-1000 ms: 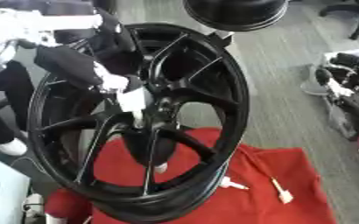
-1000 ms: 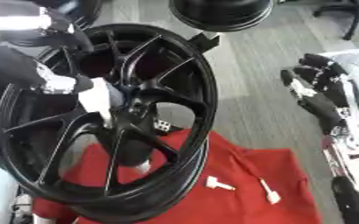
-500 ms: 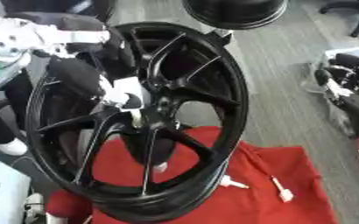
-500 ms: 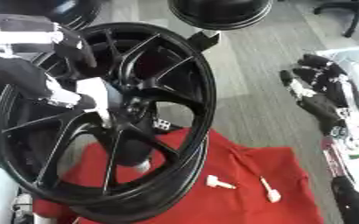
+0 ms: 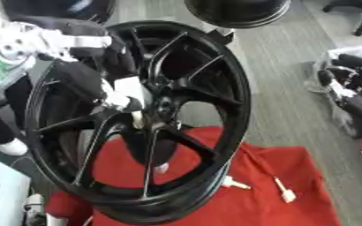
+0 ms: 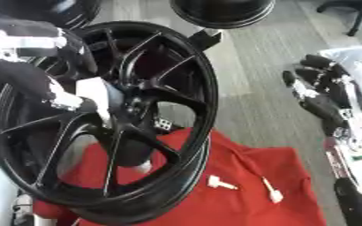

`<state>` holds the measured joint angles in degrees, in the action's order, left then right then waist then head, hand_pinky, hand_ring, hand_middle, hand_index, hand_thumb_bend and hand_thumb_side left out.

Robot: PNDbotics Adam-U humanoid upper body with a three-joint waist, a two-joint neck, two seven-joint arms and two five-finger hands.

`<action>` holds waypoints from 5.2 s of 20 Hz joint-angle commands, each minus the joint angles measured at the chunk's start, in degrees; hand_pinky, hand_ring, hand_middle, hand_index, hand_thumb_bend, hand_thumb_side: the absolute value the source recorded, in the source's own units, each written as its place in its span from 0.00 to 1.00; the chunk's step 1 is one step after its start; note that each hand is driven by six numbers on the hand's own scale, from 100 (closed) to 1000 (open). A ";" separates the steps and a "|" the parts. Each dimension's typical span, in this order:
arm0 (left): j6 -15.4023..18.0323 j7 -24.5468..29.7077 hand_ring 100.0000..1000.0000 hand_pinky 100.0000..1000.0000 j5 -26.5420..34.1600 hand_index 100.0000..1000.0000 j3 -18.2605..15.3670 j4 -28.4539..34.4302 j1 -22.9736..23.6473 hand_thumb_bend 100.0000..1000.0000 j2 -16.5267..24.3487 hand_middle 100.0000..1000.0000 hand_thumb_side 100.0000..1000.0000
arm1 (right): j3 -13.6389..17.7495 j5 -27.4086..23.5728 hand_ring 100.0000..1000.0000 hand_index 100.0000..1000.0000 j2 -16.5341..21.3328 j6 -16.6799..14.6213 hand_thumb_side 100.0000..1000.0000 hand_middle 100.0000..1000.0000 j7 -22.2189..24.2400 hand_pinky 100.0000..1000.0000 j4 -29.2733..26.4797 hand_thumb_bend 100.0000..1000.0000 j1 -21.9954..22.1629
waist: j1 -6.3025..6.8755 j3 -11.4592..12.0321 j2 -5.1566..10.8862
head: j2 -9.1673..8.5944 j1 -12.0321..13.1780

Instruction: Pull the pin out of the wheel hub.

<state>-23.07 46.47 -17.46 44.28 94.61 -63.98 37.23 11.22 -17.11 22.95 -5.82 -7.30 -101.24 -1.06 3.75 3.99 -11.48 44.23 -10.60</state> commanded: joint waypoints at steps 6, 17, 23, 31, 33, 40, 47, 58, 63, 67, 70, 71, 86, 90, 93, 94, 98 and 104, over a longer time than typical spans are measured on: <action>-5.84 5.50 0.79 0.80 -0.87 0.78 -0.79 -1.57 -0.03 0.45 -0.19 0.75 0.53 | 0.11 0.35 0.71 0.72 1.37 -0.02 0.11 0.68 0.07 0.89 -0.81 0.43 -0.68 | -0.29 -0.20 0.57 | -0.11 0.85; -5.50 5.50 0.77 0.78 -1.13 0.76 -0.82 -2.79 0.87 0.40 -0.89 0.72 0.49 | 0.09 0.48 0.71 0.72 1.15 0.01 0.11 0.68 0.26 0.89 -0.72 0.43 -0.82 | -0.45 -0.34 0.26 | -0.11 1.36; -5.10 5.50 0.75 0.77 -1.18 0.75 -0.95 -2.83 1.05 0.34 -0.99 0.71 0.40 | 0.08 0.43 0.71 0.72 1.13 -0.01 0.11 0.68 0.29 0.89 -0.72 0.43 -0.80 | -0.51 -0.34 0.24 | -0.11 1.32; -4.61 5.50 0.75 0.77 -1.42 0.73 -0.77 -3.24 1.21 0.29 -0.94 0.70 0.30 | 0.17 0.31 0.71 0.72 1.16 -0.04 0.11 0.68 0.24 0.89 -0.71 0.43 -0.80 | -0.45 -0.44 0.31 | -0.11 1.48; -4.50 5.50 0.74 0.76 -1.46 0.71 -0.76 -3.28 1.22 0.28 -0.93 0.68 0.31 | 0.18 0.30 0.71 0.72 1.19 -0.03 0.11 0.68 0.23 0.89 -0.67 0.43 -0.79 | -0.44 -0.44 0.33 | -0.11 1.52; -4.62 5.50 0.70 0.74 -1.43 0.59 -0.18 -2.89 1.09 0.20 -0.62 0.62 0.15 | 0.25 0.35 0.71 0.72 1.21 -0.07 0.11 0.68 0.09 0.89 -0.55 0.43 -0.74 | -0.39 -0.43 0.31 | -0.11 1.55; -4.33 5.50 0.68 0.72 -1.02 0.46 0.23 -2.71 0.99 0.07 -0.56 0.57 0.00 | 0.27 0.22 0.71 0.72 1.27 -0.07 0.11 0.68 -0.05 0.89 -0.56 0.43 -0.77 | -0.37 -0.48 0.38 | -0.11 1.51; -3.97 5.50 0.66 0.72 -0.43 0.36 -2.66 0.76 -0.83 0.09 1.64 0.54 0.00 | 0.28 0.25 0.71 0.72 1.30 -0.04 0.11 0.68 -0.09 0.89 -0.47 0.42 -0.65 | -0.29 -0.39 0.48 | -0.11 1.47; -3.41 5.50 0.65 0.72 0.47 0.34 -5.53 3.38 -1.14 0.07 3.99 0.53 0.00 | 0.35 0.23 0.71 0.72 1.31 -0.06 0.11 0.68 -0.19 0.89 -0.49 0.42 -0.64 | -0.25 -0.36 0.51 | -0.11 1.39; -3.68 5.50 0.65 0.72 1.43 0.34 -8.47 5.47 -0.48 0.04 5.83 0.52 0.00 | 0.36 0.23 0.71 0.72 1.29 -0.07 0.11 0.68 -0.20 0.89 -0.49 0.42 -0.63 | -0.27 -0.27 0.47 | -0.11 1.40; -4.20 4.76 0.64 0.71 2.23 0.34 -12.45 7.09 1.83 0.00 8.52 0.52 0.00 | 0.44 0.25 0.71 0.72 1.25 -0.09 0.11 0.68 -0.24 0.89 -0.52 0.42 -0.65 | -0.29 -0.19 0.39 | -0.11 1.34; -4.40 3.76 0.64 0.71 2.59 0.35 -14.23 7.61 3.31 0.00 10.00 0.52 0.00 | 0.51 0.24 0.71 0.72 1.25 -0.11 0.11 0.68 -0.29 0.89 -0.54 0.42 -0.69 | -0.29 -0.16 0.35 | -0.11 1.23; -6.14 -21.34 0.65 0.72 11.83 0.39 -38.53 1.42 29.92 0.00 25.86 0.53 0.02 | 1.29 0.31 0.71 0.72 0.97 -0.48 0.11 0.68 -1.05 0.88 -1.21 0.41 -0.75 | -0.86 0.17 -0.48 | -0.11 0.30; -6.24 -24.88 0.69 0.75 12.78 0.59 -41.76 -3.28 35.12 0.00 26.16 0.58 0.00 | 1.51 0.32 0.71 0.72 0.77 -0.54 0.11 0.68 -1.30 0.88 -1.28 0.41 -0.79 | -1.08 0.22 -0.71 | -0.11 0.03; -6.01 -26.52 0.74 0.77 12.60 0.71 -42.91 -6.58 37.98 0.00 26.07 0.68 0.08 | 1.53 0.38 0.71 0.72 0.63 -0.53 0.11 0.68 -1.32 0.88 -1.29 0.41 -0.84 | -1.20 0.14 -0.85 | -0.11 -0.03; -5.72 -26.83 0.76 0.78 12.36 0.75 -43.33 -7.77 38.67 0.04 25.86 0.71 0.18 | 1.55 0.40 0.71 0.72 0.58 -0.52 0.12 0.68 -1.34 0.88 -1.27 0.41 -0.84 | -1.25 0.13 -0.89 | -0.11 -0.11; -3.96 -27.58 0.83 0.84 11.55 0.85 -44.35 -11.04 40.56 0.30 25.35 0.81 0.61 | 1.56 0.52 0.71 0.72 0.43 -0.48 0.12 0.68 -1.31 0.88 -1.22 0.41 -0.80 | -1.38 0.12 -1.01 | -0.11 -0.34; -2.66 -27.44 0.83 0.84 11.35 0.85 -45.03 -12.23 41.26 0.30 25.34 0.81 0.64 | 1.57 0.64 0.71 0.72 0.36 -0.47 0.12 0.68 -1.30 0.89 -1.22 0.41 -0.75 | -1.40 0.06 -1.05 | -0.11 -0.32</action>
<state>-26.08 19.16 -6.05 0.51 82.25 -22.27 60.50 12.30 -16.79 22.42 -6.22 -8.47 -101.29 -1.47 2.30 4.03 -13.12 44.23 -10.75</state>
